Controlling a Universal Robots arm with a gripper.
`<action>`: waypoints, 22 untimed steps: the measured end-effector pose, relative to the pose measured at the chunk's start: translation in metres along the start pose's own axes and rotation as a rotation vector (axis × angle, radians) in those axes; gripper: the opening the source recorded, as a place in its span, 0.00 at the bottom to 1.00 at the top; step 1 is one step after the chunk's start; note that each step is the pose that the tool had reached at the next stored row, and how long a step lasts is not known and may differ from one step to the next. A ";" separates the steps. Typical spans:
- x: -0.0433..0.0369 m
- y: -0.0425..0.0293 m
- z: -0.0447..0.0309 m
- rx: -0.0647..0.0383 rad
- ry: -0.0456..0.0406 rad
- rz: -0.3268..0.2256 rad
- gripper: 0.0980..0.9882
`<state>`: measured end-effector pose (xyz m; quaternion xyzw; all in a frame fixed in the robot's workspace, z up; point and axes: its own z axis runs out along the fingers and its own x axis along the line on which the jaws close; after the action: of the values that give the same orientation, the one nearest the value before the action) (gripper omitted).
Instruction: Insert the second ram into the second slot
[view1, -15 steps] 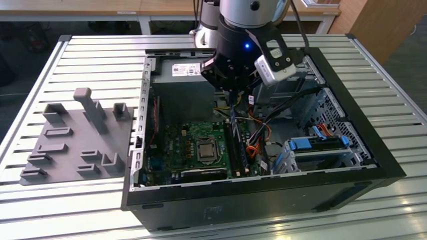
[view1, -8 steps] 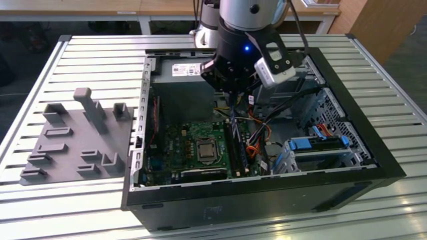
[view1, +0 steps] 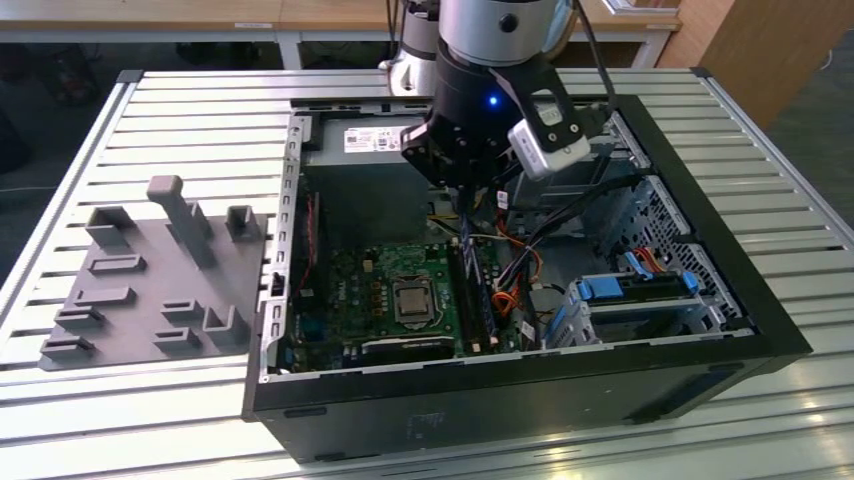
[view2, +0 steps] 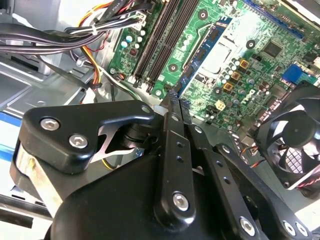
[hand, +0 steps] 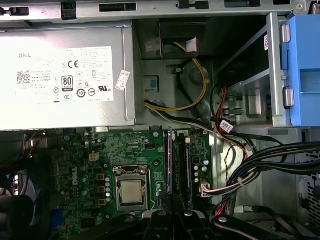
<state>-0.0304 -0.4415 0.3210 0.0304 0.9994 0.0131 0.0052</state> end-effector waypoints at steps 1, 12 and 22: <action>0.0000 0.0000 0.0002 0.000 0.0001 0.000 0.03; 0.0000 -0.0001 0.0025 0.000 0.0000 0.000 0.03; 0.0000 -0.0006 0.0059 0.000 0.0000 0.000 0.03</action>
<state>-0.0304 -0.4419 0.3150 0.0304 0.9994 0.0132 0.0052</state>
